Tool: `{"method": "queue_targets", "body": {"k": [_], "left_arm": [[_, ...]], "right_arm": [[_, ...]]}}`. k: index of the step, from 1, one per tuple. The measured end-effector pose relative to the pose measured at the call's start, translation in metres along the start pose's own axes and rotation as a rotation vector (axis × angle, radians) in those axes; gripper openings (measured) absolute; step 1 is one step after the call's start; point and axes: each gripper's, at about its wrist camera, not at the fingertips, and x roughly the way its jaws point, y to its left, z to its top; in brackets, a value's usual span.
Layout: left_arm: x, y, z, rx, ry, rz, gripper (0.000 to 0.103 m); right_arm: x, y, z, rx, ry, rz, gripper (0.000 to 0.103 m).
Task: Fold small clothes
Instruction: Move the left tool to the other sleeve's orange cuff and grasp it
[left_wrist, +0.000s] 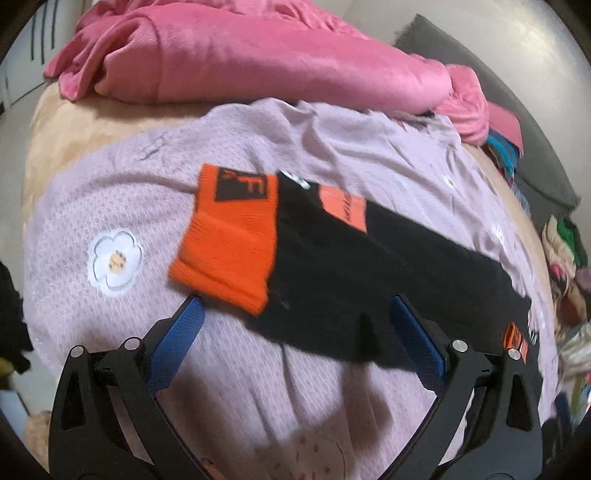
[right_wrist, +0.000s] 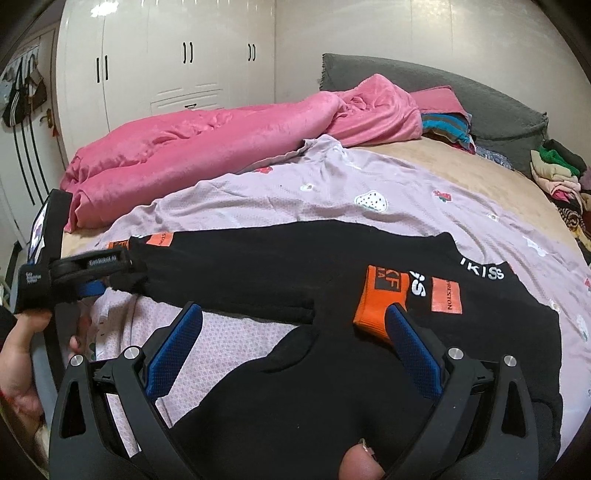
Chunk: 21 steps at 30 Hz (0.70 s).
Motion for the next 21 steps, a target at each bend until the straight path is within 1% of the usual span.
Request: {"method": "queue_targets", "body": {"k": [2, 3, 4, 5, 6, 7, 9, 10, 12, 17, 21], "left_arm": [[0.001, 0.003, 0.004, -0.017, -0.014, -0.005, 0.093], [0.002, 0.005, 0.006, -0.028, -0.016, -0.011, 0.09], [0.002, 0.006, 0.008, -0.035, -0.021, -0.01, 0.078], [0.002, 0.007, 0.011, -0.037, -0.034, -0.011, 0.069], [0.002, 0.008, 0.013, -0.039, -0.036, -0.015, 0.048], [0.005, 0.01, 0.016, -0.039, -0.031, -0.025, 0.03], [0.007, 0.011, 0.019, -0.03, -0.025, -0.047, 0.014], [0.005, 0.011, 0.02, -0.028, -0.031, -0.058, 0.01], [-0.004, 0.005, 0.023, -0.011, -0.069, -0.093, 0.008], [-0.044, -0.028, 0.024, 0.097, -0.154, -0.149, 0.007], [-0.068, -0.058, 0.028, 0.156, -0.188, -0.197, 0.006]], "right_arm": [[0.001, -0.003, -0.001, 0.007, 0.003, -0.004, 0.098], [0.001, -0.005, -0.002, 0.014, 0.004, -0.006, 0.098], [0.001, -0.008, -0.002, 0.021, 0.003, -0.007, 0.098], [0.001, -0.011, -0.002, 0.029, 0.003, -0.008, 0.098], [0.0, -0.012, -0.003, 0.034, 0.002, -0.011, 0.098], [0.0, -0.016, -0.003, 0.041, 0.002, -0.016, 0.098], [-0.003, -0.021, -0.004, 0.052, -0.001, -0.02, 0.098], [-0.004, -0.023, -0.005, 0.056, -0.003, -0.023, 0.098], [-0.006, -0.029, -0.006, 0.069, -0.008, -0.027, 0.098], [-0.017, -0.052, -0.011, 0.124, -0.019, -0.045, 0.098], [-0.027, -0.072, -0.015, 0.171, -0.034, -0.067, 0.098]]}}
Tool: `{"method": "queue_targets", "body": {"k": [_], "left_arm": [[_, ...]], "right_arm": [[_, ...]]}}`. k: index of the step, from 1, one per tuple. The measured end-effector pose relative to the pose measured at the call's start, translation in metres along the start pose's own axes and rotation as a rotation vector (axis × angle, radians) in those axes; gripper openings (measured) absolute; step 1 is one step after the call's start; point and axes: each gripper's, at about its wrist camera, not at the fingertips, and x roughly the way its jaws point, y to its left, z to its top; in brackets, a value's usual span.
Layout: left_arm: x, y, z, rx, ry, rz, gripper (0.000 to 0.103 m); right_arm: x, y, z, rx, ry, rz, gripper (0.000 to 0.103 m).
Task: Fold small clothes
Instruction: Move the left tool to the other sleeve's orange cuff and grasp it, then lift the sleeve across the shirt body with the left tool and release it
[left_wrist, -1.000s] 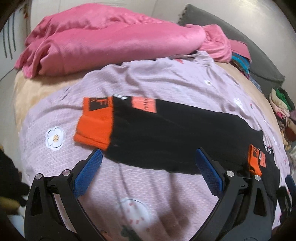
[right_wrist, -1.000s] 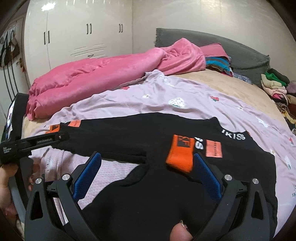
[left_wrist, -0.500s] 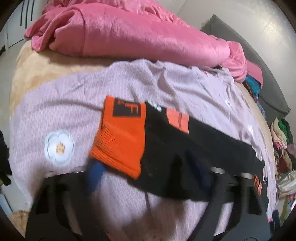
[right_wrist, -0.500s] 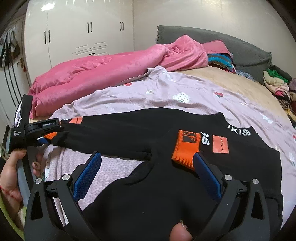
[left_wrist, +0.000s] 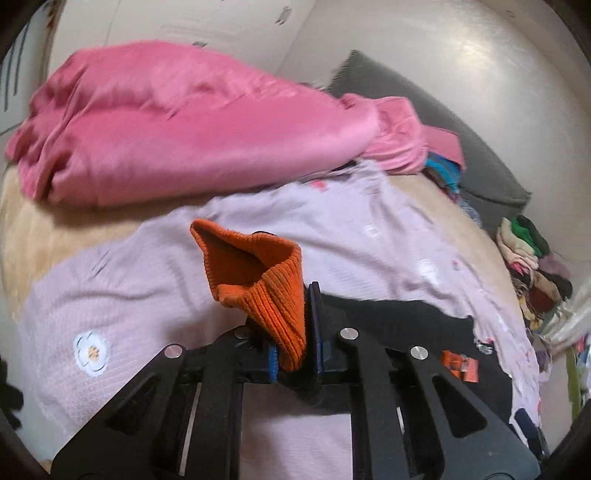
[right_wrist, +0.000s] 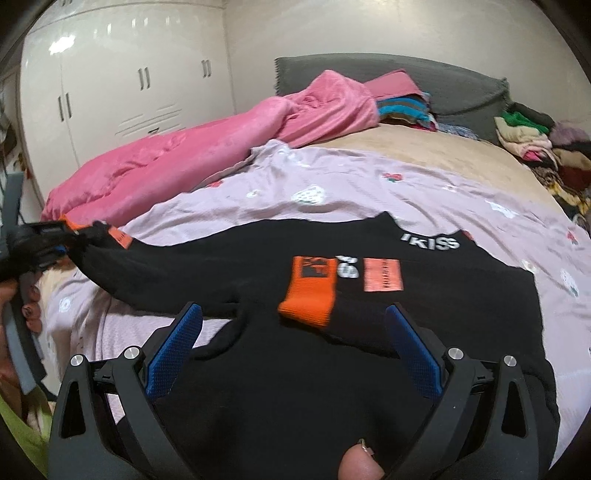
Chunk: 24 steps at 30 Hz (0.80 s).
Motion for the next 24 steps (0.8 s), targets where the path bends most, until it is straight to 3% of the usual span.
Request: {"method": "queue_targets", "body": {"k": [14, 24], "left_arm": [[-0.025, -0.124, 0.011, 0.228, -0.058, -0.111, 0.006], [-0.019, -0.202, -0.007, 0.338, -0.019, -0.226, 0.006]], "right_arm": [[-0.047, -0.082, -0.006, 0.181, -0.055, -0.104, 0.098], [-0.084, -0.137, -0.021, 0.288, -0.096, -0.176, 0.098]]}}
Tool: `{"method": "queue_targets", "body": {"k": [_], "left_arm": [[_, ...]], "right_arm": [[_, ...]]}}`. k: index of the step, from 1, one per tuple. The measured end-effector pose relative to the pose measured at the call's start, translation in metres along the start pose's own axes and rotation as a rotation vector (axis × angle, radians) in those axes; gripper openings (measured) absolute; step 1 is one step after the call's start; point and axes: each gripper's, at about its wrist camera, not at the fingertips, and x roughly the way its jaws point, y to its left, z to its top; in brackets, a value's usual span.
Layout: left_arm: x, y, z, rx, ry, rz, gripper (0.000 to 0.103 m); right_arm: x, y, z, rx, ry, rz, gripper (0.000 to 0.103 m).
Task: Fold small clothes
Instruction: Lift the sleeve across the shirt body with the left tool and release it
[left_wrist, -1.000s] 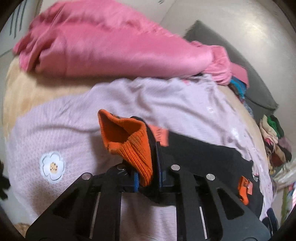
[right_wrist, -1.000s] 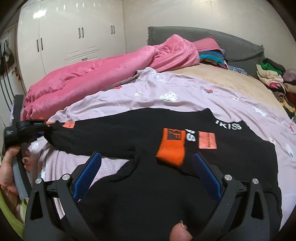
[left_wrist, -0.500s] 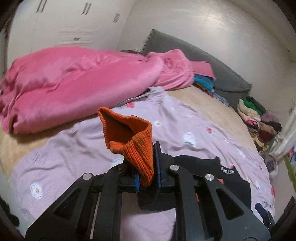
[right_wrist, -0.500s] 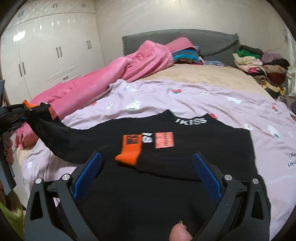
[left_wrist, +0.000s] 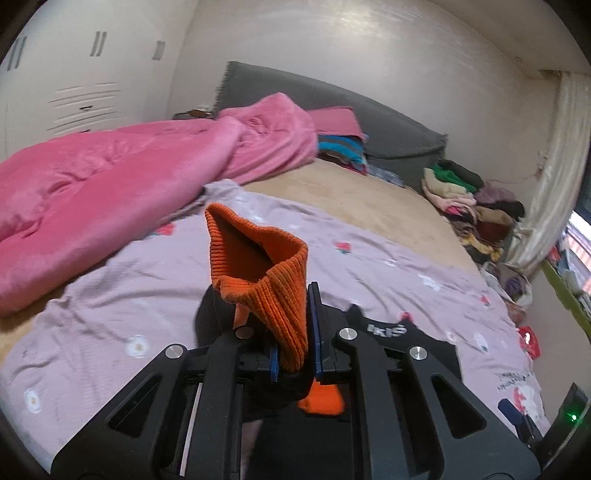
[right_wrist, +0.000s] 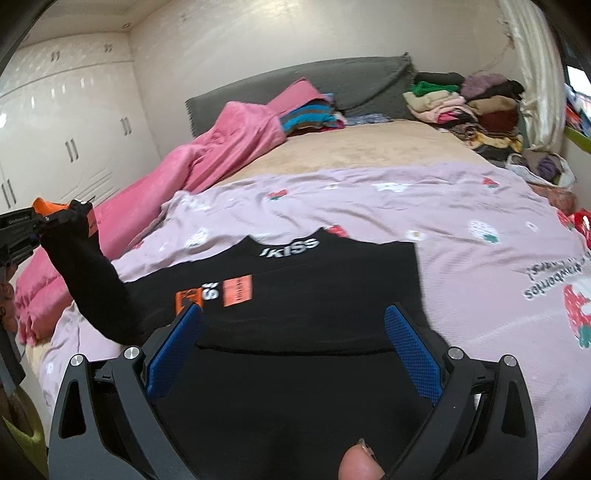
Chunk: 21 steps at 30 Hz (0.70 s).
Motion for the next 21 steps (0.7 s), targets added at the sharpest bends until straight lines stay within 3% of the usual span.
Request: {"method": "queue_targets", "body": {"k": [11, 21], "left_arm": [[0.024, -0.056, -0.025, 0.1, 0.048, -0.133, 0.006], [0.056, -0.088, -0.063, 0.173, 0.148, -0.214, 0.006]], "right_arm": [[-0.02, -0.056, -0.004, 0.108, -0.03, -0.07, 0.098], [-0.033, -0.082, -0.005, 0.156, -0.053, -0.109, 0.098]]}}
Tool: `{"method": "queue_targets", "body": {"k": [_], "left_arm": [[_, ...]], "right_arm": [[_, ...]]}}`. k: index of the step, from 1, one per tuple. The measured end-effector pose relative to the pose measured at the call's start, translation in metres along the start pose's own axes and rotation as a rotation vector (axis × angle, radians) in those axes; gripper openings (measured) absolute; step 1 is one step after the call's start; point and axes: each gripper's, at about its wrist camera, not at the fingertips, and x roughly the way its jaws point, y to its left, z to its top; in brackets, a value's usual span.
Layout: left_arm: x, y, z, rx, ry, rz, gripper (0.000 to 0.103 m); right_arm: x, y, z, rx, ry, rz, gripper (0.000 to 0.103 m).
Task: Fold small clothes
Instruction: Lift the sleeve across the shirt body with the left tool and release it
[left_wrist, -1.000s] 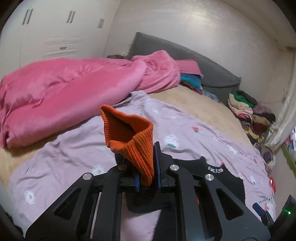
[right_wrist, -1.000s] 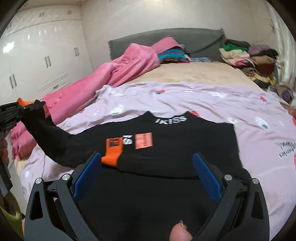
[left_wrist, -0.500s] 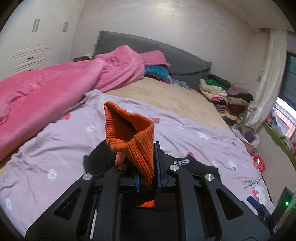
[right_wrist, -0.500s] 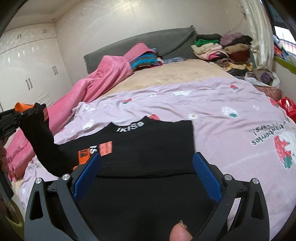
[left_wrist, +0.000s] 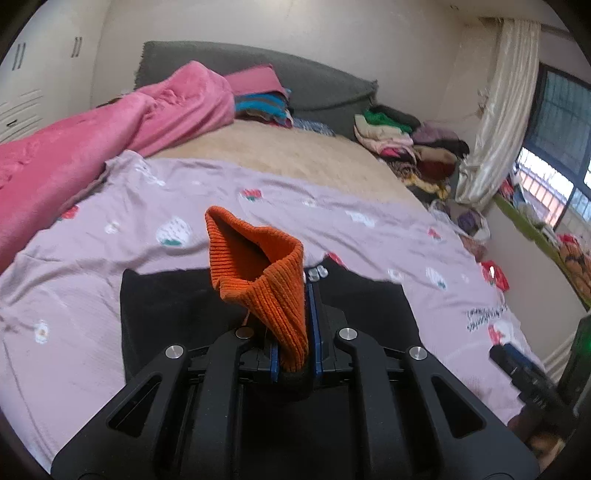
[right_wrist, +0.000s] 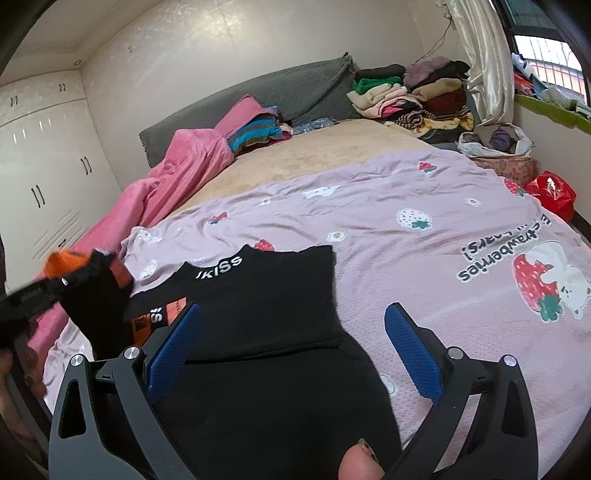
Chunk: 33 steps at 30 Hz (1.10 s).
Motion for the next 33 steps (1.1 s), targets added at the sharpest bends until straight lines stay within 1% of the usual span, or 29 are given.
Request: {"method": "queue_targets", "body": {"k": [9, 12, 17, 20, 21, 22, 23, 25, 26, 28, 30, 32, 33], "left_arm": [[0.041, -0.022, -0.035, 0.063, 0.106, -0.077, 0.006], [0.054, -0.03, -0.046, 0.09, 0.147, -0.113, 0.006], [0.072, -0.042, -0.064, 0.143, 0.202, -0.142, 0.007], [0.083, -0.048, -0.076, 0.176, 0.246, -0.163, 0.009], [0.087, -0.052, -0.081, 0.188, 0.267, -0.179, 0.013], [0.089, -0.053, -0.084, 0.195, 0.277, -0.187, 0.019], [0.091, -0.055, -0.086, 0.203, 0.289, -0.198, 0.023], [0.091, -0.057, -0.093, 0.219, 0.31, -0.234, 0.039], [0.089, -0.057, -0.094, 0.224, 0.316, -0.253, 0.043], [0.083, -0.056, -0.095, 0.229, 0.318, -0.281, 0.058], [0.073, -0.05, -0.091, 0.215, 0.306, -0.306, 0.065], [0.066, -0.04, -0.084, 0.198, 0.28, -0.306, 0.068], [0.063, -0.032, -0.078, 0.188, 0.257, -0.28, 0.069]], "right_arm": [[0.001, -0.013, -0.001, 0.019, 0.002, -0.045, 0.098], [0.004, -0.018, -0.002, 0.035, 0.009, -0.065, 0.098], [0.012, -0.022, -0.004, 0.047, 0.019, -0.093, 0.098], [0.018, -0.025, -0.005, 0.054, 0.032, -0.101, 0.098], [0.02, -0.025, -0.005, 0.055, 0.036, -0.106, 0.098], [0.022, -0.025, -0.005, 0.055, 0.04, -0.111, 0.098], [0.024, -0.025, -0.006, 0.055, 0.044, -0.112, 0.098], [0.029, -0.025, -0.007, 0.058, 0.054, -0.112, 0.098], [0.033, -0.025, -0.007, 0.064, 0.063, -0.109, 0.098], [0.039, -0.024, -0.008, 0.064, 0.078, -0.102, 0.098], [0.047, -0.021, -0.01, 0.063, 0.1, -0.078, 0.098], [0.059, -0.017, -0.013, 0.075, 0.14, -0.029, 0.097], [0.064, -0.012, -0.015, 0.068, 0.156, -0.012, 0.091]]}}
